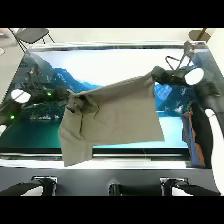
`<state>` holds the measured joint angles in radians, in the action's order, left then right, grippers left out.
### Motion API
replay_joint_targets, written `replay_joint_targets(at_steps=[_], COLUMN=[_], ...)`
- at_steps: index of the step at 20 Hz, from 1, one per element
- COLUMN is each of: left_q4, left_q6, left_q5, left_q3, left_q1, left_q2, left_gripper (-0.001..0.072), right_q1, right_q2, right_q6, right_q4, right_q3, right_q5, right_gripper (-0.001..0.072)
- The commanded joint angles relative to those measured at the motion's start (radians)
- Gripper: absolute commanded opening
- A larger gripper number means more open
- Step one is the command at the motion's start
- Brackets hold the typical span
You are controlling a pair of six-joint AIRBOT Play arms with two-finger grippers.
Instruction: Fold the shirts.
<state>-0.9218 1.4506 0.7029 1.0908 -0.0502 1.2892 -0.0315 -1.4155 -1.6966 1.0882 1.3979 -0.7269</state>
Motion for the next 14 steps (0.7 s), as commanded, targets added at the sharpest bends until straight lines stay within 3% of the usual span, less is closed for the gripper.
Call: replay_joint_targets(at_steps=[1,2,3,4,5,6,8,9,11,14], left_q4=[0.07,0.069,0.069,0.061,0.037,-0.013,-0.119,-0.174,-0.278,-0.335], left_q6=[-0.001,-0.005,-0.015,-0.015,-0.015,-0.014,-0.008,0.015,0.023,-0.045], left_q5=[-0.03,-0.009,0.011,0.047,0.124,0.229,0.48,0.587,0.753,0.768], left_q3=[-0.018,-0.018,-0.013,0.008,0.051,0.106,0.201,0.217,0.187,0.045], left_q1=[-0.009,-0.012,-0.008,0.007,0.042,0.093,0.212,0.264,0.34,0.388], left_q2=[0.115,0.118,0.114,0.111,0.109,0.108,0.108,0.108,0.106,0.106], left_gripper=[0.0029,0.0031,0.009,0.0261,0.0529,0.0623,0.0565,0.0449,0.0434,0.0424], right_q1=[-0.016,-0.021,-0.021,-0.008,0.012,0.044,0.14,0.194,0.311,0.421], right_q2=[-0.114,-0.126,-0.125,-0.117,-0.102,-0.077,-0.03,-0.011,-0.002,-0.002], right_q6=[-0.069,-0.069,-0.069,-0.069,-0.043,0.032,0.087,0.094,0.102,0.137], right_q4=[-0.082,-0.087,-0.08,-0.077,-0.066,-0.039,0.071,0.128,0.216,0.235], right_q3=[-0.011,-0.011,-0.008,0.004,0.022,0.043,0.087,0.092,0.089,0.048], right_q5=[0.058,0.031,0.008,-0.032,-0.083,-0.158,-0.351,-0.445,-0.681,-0.857], right_gripper=[0.0044,0.0044,0.0078,0.0298,0.0588,0.0655,0.0638,0.0624,0.059,0.0542])
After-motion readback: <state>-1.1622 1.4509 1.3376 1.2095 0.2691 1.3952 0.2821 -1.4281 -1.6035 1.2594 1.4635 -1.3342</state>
